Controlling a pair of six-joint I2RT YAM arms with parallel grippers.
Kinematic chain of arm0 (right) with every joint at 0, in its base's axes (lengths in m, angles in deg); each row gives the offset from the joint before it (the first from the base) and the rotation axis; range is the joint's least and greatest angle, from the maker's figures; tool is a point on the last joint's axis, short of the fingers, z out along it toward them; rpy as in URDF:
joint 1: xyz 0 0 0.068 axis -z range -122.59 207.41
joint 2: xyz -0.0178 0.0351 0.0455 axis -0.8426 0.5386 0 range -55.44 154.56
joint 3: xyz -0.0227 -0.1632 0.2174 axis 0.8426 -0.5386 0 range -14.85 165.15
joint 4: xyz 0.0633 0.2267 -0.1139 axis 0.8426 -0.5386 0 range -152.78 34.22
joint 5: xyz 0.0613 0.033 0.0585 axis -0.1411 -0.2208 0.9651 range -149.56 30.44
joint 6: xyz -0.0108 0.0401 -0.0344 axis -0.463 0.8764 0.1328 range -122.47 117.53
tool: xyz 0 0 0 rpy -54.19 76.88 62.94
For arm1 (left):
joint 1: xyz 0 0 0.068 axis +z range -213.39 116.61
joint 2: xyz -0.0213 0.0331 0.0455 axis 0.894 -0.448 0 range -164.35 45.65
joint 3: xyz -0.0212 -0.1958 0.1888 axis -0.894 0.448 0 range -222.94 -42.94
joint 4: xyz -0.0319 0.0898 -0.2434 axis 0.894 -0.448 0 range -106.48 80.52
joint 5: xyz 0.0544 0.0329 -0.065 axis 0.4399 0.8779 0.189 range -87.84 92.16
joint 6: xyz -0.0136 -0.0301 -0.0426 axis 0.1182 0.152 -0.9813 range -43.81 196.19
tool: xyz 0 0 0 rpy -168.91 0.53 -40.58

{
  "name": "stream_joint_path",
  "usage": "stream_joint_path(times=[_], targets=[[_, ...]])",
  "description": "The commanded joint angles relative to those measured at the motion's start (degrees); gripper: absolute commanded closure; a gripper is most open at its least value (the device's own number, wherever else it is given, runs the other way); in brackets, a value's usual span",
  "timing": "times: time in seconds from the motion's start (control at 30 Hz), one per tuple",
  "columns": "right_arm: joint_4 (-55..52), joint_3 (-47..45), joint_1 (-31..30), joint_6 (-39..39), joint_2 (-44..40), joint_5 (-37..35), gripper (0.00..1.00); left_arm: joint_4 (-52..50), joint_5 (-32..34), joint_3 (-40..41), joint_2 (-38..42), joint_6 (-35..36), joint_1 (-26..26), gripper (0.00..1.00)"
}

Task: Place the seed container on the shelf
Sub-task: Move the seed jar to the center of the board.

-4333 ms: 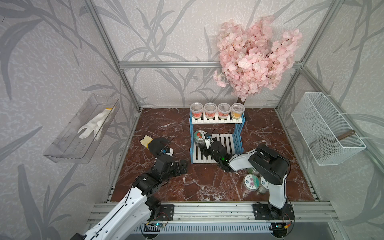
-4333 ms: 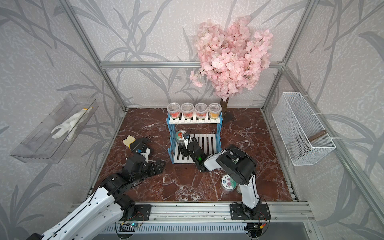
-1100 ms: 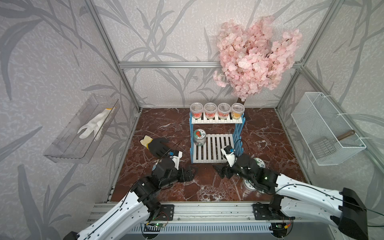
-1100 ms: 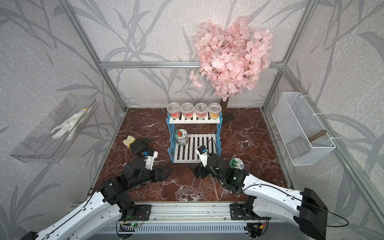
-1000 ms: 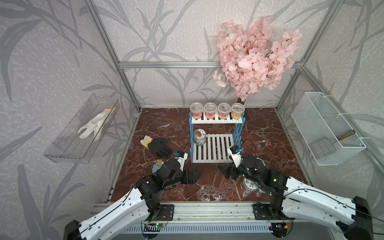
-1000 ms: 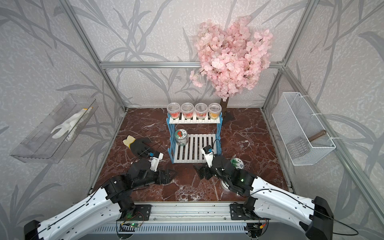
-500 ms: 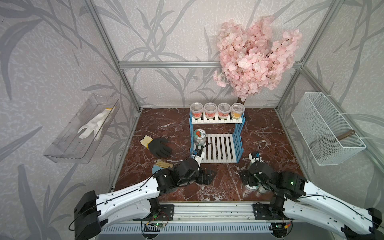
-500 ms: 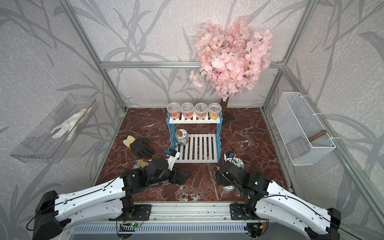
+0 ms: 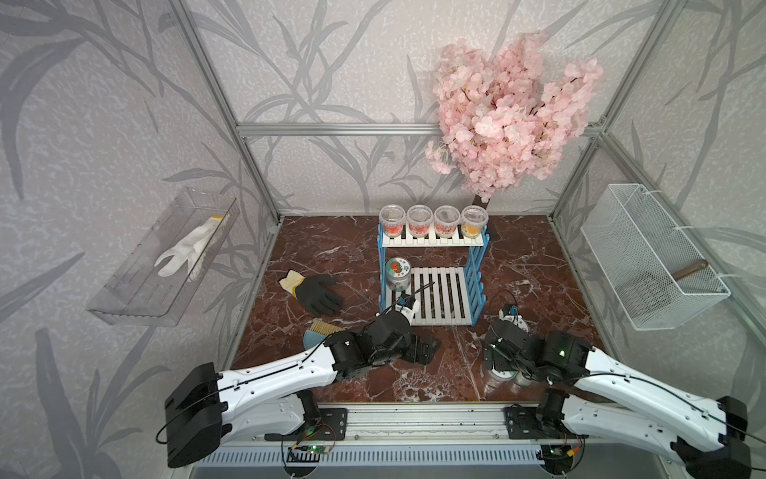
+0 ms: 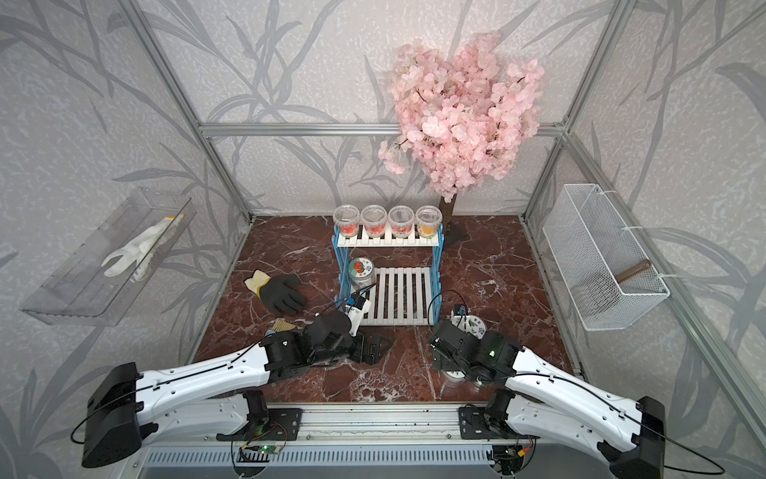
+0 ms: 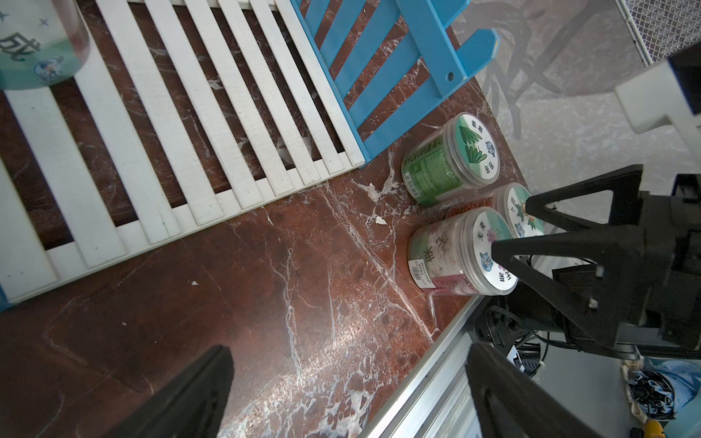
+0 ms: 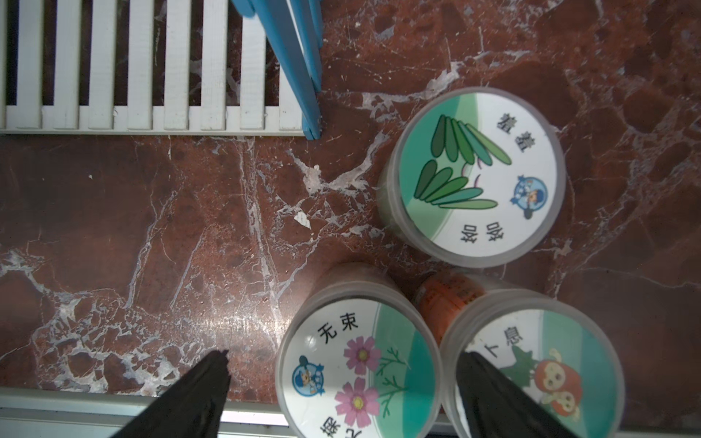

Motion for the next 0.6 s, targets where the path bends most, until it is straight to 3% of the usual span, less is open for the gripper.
stream_joint_path(times=[0.0,0.57], targets=[[-0.68,-0.55,-0.25,1.18,0.52,0.87,0.03,0.74,-0.28,-1.99,-0.81,1.47,-0.19,0.00],[4.68,-2.64,-0.38,-0.13,4.63,7.51,0.03,-0.46,2.54,-2.61,-0.33,2.41,-0.15,0.00]])
